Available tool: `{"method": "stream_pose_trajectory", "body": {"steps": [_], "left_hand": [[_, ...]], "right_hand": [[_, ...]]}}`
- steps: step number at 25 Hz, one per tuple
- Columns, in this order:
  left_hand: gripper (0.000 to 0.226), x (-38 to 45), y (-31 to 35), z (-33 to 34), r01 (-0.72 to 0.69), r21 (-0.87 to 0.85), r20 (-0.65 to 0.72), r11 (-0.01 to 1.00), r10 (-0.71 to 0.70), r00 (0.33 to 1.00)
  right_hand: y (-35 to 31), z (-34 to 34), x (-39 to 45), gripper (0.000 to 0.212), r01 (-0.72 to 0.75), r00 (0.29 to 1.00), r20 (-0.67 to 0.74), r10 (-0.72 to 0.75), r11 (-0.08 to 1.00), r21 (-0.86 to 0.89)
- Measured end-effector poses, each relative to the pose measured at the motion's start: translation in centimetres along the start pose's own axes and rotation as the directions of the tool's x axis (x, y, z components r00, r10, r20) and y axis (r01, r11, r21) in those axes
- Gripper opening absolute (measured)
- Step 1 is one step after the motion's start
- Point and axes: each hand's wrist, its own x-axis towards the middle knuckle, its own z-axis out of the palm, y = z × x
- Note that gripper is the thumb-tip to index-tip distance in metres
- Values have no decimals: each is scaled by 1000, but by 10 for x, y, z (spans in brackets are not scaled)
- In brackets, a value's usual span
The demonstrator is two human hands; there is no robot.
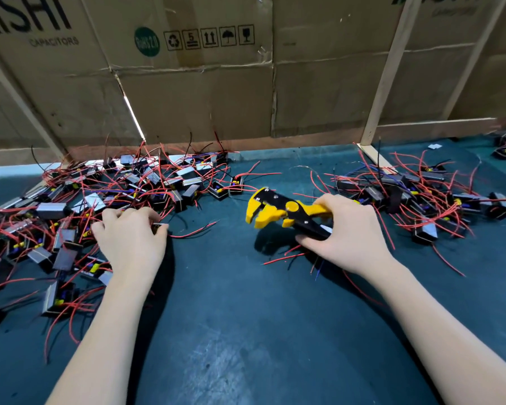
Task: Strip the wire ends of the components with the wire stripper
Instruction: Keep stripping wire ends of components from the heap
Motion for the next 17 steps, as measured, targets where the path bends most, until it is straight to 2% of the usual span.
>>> {"method": "stream_pose_trajectory", "body": {"steps": [2, 4, 6, 7, 10, 13, 15, 17], "left_hand": [[14, -1, -1, -2, 23, 42, -33, 999, -22, 999], [21, -4, -1, -1, 15, 110, 16, 994, -16, 1000], [23, -6, 2, -1, -17, 134, 37, 991, 13, 999], [19, -6, 3, -2, -32, 116, 12, 993, 31, 999], [14, -7, 7, -7, -78, 13, -183, 997, 79, 980], [13, -8, 12, -12, -236, -130, -448, 963, 155, 880], [12, -9, 20, -16, -388, -337, -535, 858, 165, 829], [8, -16, 32, -18, -411, -621, -476, 667, 95, 874]], "right_hand": [[8, -2, 3, 49, -61, 998, -6, 61, 997, -54], [19, -3, 5, 51, -71, 997, -37, 63, 960, -269], [26, -7, 6, 49, -96, 988, -149, 32, 891, -444], [28, -10, 7, 47, -128, 974, -224, 20, 869, -477], [33, -18, 8, 47, -224, 899, -437, 29, 889, -400], [22, -19, 8, 50, -191, 858, -506, 88, 969, -154], [14, -18, 7, 48, -141, 848, -525, 66, 985, -103], [10, -18, 7, 48, -115, 857, -512, 64, 991, -68]]}}
